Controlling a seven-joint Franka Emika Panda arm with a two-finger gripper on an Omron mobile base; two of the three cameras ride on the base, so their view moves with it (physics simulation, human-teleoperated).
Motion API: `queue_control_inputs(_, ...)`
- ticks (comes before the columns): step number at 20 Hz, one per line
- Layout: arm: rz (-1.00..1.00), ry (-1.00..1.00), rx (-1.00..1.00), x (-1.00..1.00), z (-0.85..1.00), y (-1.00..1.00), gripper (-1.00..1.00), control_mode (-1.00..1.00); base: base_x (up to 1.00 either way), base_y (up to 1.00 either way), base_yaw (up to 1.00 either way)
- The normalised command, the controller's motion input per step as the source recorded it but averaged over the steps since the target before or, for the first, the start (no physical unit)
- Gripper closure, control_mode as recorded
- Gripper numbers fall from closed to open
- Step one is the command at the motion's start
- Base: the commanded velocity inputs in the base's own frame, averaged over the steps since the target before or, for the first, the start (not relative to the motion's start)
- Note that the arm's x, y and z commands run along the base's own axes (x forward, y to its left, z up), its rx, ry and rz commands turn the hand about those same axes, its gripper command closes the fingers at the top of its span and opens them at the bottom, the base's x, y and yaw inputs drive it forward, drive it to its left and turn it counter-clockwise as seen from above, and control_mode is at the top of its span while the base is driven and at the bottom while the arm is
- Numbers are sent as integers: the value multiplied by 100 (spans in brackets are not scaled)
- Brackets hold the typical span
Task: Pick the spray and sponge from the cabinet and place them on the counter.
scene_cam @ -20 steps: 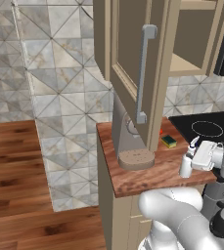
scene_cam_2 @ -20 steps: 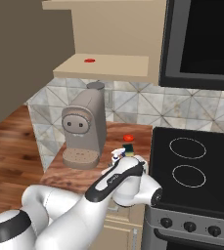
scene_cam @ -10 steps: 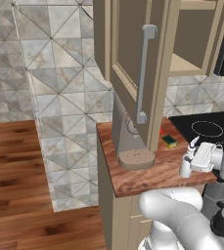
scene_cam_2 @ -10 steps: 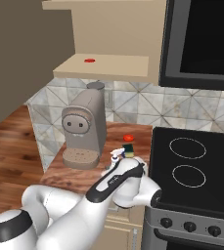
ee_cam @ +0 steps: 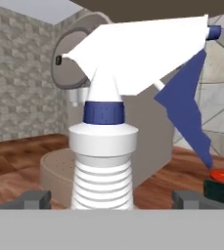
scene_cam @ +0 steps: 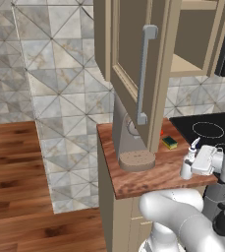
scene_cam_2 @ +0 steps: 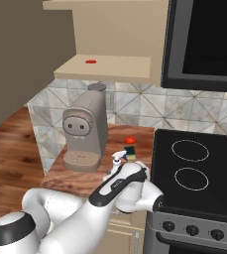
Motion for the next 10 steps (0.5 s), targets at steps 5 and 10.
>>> queue_control_inputs(5, 0, 2, 0, 0, -2, -12, -100, -100, 0, 0, 0)
queue_control_inputs(10, 0, 3, 0, 0, 0, -19, -100, -100, 0, 0, 0)
